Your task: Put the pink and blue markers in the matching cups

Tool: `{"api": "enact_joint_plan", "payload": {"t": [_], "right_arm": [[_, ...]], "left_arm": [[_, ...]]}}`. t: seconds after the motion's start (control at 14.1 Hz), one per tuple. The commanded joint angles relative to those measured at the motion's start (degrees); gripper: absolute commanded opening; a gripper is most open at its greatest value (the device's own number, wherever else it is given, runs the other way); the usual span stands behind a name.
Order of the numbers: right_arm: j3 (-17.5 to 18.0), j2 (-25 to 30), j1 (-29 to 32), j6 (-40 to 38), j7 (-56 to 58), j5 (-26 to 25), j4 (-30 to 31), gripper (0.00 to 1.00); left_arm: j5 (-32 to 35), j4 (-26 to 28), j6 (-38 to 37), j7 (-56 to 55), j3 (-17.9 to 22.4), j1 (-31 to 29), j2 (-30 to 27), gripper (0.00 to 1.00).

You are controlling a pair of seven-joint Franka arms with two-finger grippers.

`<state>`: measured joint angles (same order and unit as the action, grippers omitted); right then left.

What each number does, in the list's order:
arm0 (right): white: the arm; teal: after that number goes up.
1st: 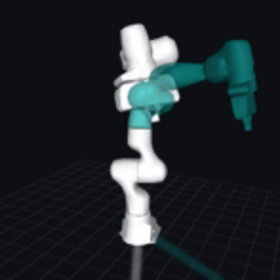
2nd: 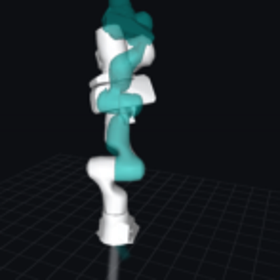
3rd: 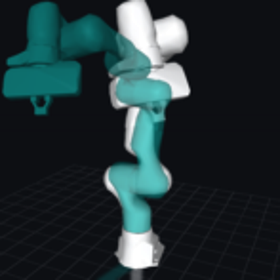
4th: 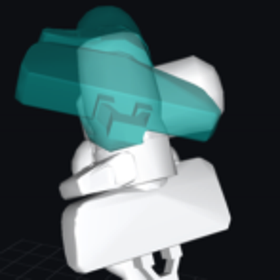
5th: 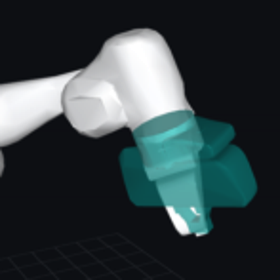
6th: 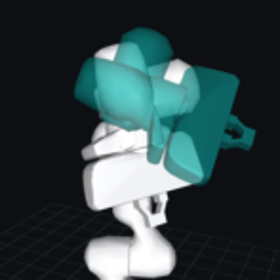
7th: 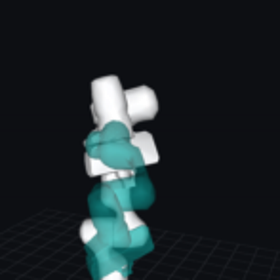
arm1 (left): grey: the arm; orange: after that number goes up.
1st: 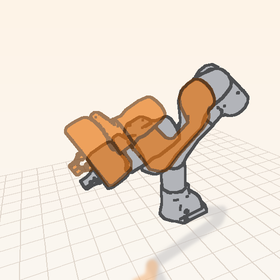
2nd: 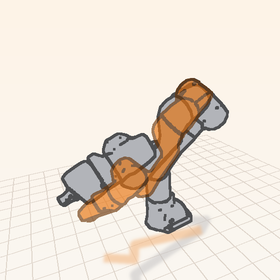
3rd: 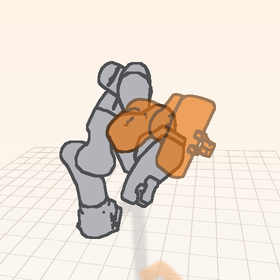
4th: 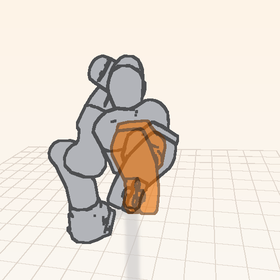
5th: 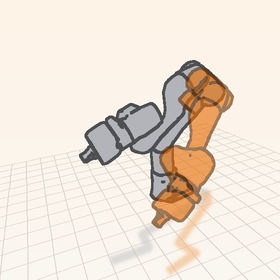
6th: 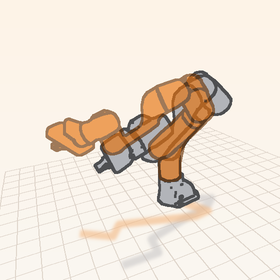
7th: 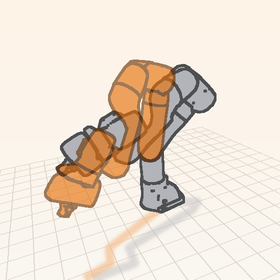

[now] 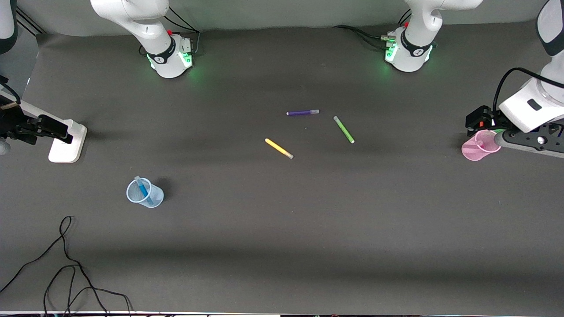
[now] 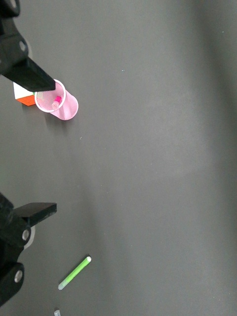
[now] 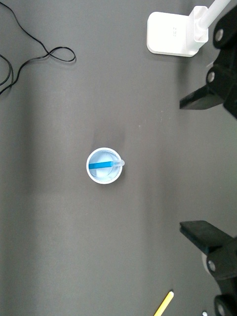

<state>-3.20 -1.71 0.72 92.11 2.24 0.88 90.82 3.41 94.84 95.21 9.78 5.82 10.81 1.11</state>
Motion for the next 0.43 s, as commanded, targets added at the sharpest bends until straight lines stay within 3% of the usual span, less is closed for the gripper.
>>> {"api": "enact_joint_plan", "payload": {"t": [0.0, 0.14, 0.36], "right_arm": [[-0.32, 1.09, -0.63, -0.35, -1.37, -0.52, 0.59, 1.0], [-0.32, 1.09, -0.63, -0.35, -1.37, -0.44, 0.59, 1.0], [-0.32, 1.09, -0.63, -0.35, -1.37, -0.44, 0.59, 1.0]], "left_arm": [[0.63, -0.98, -0.99, -1.17, 1.04, 1.23, 0.29, 1.0], [0.37, 0.94, 0.23, -1.17, 1.21, 1.05, -0.58, 1.0], [-0.95, 8.14, 5.94, -1.08, 1.39, 0.35, -4.7, 1.0]]}}
